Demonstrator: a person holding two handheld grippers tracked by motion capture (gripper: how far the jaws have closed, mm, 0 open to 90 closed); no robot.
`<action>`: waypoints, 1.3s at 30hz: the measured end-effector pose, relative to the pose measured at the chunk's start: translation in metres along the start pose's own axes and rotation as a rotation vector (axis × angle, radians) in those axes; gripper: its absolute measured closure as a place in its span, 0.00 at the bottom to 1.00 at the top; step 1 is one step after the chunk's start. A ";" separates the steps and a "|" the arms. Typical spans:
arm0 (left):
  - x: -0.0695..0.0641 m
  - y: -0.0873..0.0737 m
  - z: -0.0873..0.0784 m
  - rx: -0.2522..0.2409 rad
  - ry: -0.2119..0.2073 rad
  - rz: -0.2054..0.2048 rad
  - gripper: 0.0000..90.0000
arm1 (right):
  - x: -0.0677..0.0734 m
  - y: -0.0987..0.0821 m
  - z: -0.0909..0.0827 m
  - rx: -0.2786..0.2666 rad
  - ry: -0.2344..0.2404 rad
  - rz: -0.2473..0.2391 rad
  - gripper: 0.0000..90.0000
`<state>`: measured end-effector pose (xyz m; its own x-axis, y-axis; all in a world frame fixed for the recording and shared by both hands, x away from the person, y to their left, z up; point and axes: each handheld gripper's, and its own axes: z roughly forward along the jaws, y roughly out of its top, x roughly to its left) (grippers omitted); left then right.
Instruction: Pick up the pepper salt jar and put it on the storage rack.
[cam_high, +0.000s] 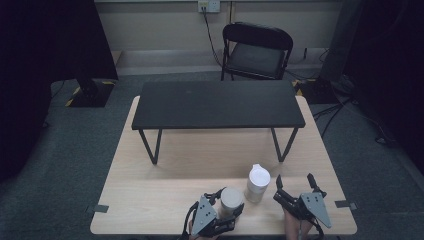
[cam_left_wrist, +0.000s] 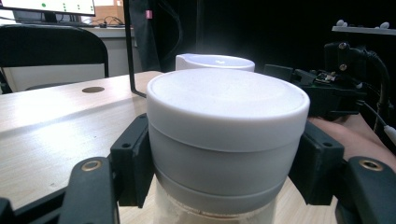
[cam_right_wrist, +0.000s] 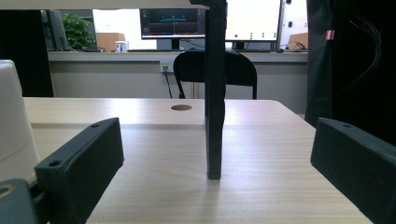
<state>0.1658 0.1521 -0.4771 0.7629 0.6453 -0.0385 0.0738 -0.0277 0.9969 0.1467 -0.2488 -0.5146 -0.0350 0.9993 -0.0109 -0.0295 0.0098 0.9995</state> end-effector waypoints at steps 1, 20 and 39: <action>-0.001 0.000 0.000 -0.001 0.002 0.000 0.38 | 0.000 0.000 0.000 0.000 0.000 0.000 0.01; -0.007 0.000 -0.003 -0.002 0.032 0.005 0.38 | 0.000 0.000 0.000 0.000 0.001 0.000 0.01; -0.004 0.006 -0.011 -0.004 0.039 0.027 0.38 | 0.000 0.000 0.000 0.000 0.002 0.000 0.01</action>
<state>0.1567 0.1577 -0.4699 0.7392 0.6734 -0.0091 0.0509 -0.0425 0.9978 0.1465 -0.2491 -0.5146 -0.0367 0.9993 -0.0112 -0.0297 0.0101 0.9995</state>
